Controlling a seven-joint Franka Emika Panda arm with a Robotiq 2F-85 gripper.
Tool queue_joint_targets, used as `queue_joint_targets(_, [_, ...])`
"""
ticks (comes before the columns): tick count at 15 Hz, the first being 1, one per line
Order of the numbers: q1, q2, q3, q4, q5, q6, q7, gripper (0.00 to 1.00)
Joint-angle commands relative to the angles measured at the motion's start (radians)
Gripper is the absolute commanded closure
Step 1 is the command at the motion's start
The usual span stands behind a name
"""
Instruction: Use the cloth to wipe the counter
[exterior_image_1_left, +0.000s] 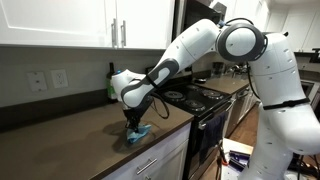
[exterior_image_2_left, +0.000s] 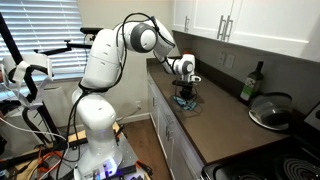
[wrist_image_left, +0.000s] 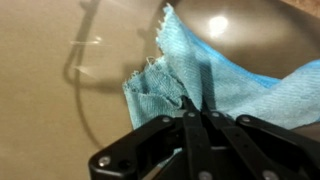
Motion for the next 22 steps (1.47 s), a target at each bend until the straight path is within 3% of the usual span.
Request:
queue_joint_targets(1, [0.019, 0.105, 0.031, 0.1, 0.001, -0.053, -0.035, 0.97])
queue_joint_targets(11, [0.046, 0.251, 0.055, 0.359, -0.002, -0.181, -0.116, 0.97])
queue_joint_targets(22, [0.023, 0.344, 0.079, 0.519, 0.085, -0.055, -0.12, 0.97])
